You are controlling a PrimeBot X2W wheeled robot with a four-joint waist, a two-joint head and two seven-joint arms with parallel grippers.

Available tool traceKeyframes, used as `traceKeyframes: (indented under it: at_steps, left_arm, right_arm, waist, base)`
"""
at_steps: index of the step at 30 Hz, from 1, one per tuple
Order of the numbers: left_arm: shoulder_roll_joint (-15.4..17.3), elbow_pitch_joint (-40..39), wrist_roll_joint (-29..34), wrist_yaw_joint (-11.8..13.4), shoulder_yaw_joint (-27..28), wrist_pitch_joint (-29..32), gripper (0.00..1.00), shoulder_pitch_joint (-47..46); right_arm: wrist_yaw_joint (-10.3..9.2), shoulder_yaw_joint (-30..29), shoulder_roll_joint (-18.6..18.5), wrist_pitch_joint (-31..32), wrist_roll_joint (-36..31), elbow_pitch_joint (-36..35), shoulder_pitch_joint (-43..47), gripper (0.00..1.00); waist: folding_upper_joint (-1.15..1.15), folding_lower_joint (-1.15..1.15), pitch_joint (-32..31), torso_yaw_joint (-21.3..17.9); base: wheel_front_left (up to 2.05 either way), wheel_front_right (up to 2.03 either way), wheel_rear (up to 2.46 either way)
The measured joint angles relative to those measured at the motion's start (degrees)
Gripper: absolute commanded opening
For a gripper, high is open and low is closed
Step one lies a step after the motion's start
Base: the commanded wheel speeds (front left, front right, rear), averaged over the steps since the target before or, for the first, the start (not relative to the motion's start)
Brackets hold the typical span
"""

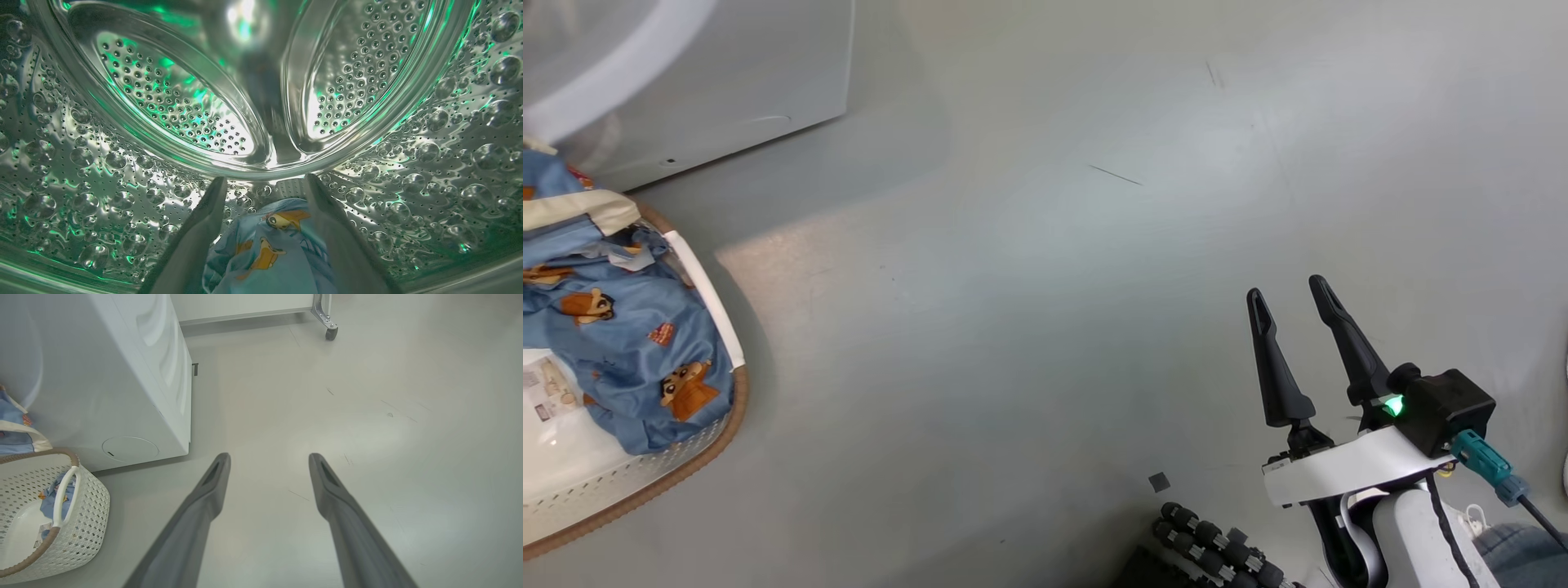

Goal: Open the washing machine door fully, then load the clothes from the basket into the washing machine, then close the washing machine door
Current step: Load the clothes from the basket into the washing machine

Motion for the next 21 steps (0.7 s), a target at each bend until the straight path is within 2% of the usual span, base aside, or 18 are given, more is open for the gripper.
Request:
traceKeyframes:
  at_steps: [21]
  left_arm:
    - [-9.5,6.5,-2.4,0.5,-0.4,-6.7,1.00,6.6]
  right_arm:
    - [0.00,-2.1,-0.2,0.0,-0.7,0.2,-2.3,1.00]
  waist:
    - [0.00,0.00,-7.3,6.0]
  base:
    - [0.00,0.00,0.00]
